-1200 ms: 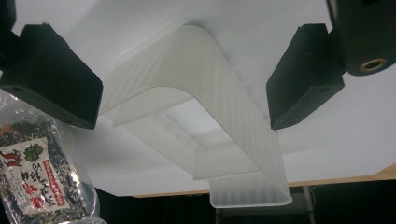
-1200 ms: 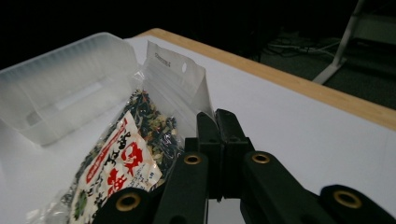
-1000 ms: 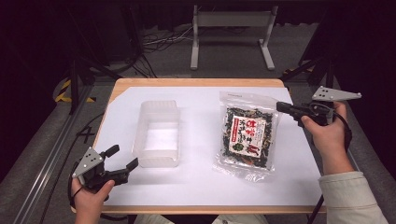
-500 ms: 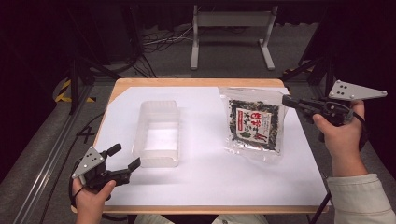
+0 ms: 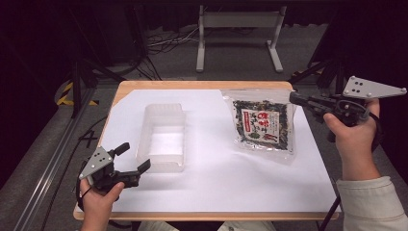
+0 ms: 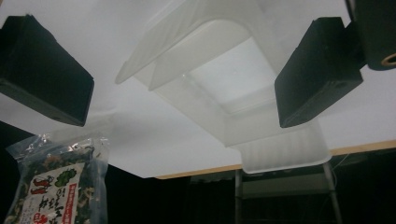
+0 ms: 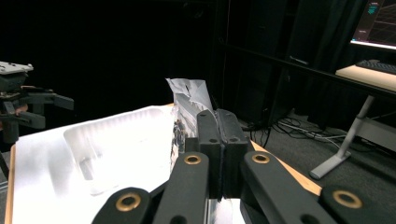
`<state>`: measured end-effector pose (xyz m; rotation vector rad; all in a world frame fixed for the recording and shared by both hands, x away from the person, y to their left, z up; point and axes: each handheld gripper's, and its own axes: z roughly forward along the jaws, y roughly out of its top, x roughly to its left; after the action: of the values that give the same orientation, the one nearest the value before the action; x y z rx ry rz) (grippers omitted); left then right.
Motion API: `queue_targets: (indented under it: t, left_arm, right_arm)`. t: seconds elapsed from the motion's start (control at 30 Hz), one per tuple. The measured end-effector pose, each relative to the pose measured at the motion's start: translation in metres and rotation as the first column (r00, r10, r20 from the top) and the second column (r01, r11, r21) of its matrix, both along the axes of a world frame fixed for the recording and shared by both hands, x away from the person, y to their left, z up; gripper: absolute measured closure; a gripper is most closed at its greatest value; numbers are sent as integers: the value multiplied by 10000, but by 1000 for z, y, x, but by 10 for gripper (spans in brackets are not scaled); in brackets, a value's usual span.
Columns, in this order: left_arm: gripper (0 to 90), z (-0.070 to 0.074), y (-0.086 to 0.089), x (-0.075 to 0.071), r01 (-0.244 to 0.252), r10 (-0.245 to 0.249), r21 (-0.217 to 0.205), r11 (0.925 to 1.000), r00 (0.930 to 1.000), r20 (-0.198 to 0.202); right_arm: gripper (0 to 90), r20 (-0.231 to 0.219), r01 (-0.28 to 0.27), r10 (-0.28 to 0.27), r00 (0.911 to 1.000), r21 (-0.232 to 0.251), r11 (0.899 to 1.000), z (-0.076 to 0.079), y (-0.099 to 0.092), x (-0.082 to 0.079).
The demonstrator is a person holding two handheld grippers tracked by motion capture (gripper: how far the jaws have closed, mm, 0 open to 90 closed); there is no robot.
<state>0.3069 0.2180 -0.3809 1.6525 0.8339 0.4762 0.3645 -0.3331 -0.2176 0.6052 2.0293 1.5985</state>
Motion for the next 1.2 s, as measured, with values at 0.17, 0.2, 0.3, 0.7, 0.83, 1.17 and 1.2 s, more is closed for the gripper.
queue_targets:
  t: [0.17,0.2,0.3,0.7,0.83,1.17,1.2]
  left_arm:
    - [55,12,-22,8,558,-559,88,9984,9984,120]
    - [55,13,-26,9,629,-630,80,9980,9979,127]
    - [56,15,-34,11,790,-791,97,9968,9967,195]
    - [74,25,-78,27,1529,-1519,-115,9882,9865,615]
    - [87,27,-88,32,1847,-1841,-144,9827,9823,336]
    - [75,35,-113,47,2347,-2342,-195,9719,9719,238]
    - [76,35,-115,48,2404,-2397,-237,9704,9704,279]
  right_arm:
    - [900,136,-143,141,9998,78,9999,7,6,-1]
    - [900,146,-184,183,9997,91,9998,8,7,-1]
    - [900,213,-270,268,9994,117,9996,12,10,-2]
    - [900,318,-671,660,9973,335,9972,17,22,-5]
    - [900,324,-866,854,9958,393,9955,18,28,-8]
    - [900,370,-1492,1476,9884,440,9878,17,49,-13]
    - [900,390,-1578,1561,9870,441,9865,17,52,-13]
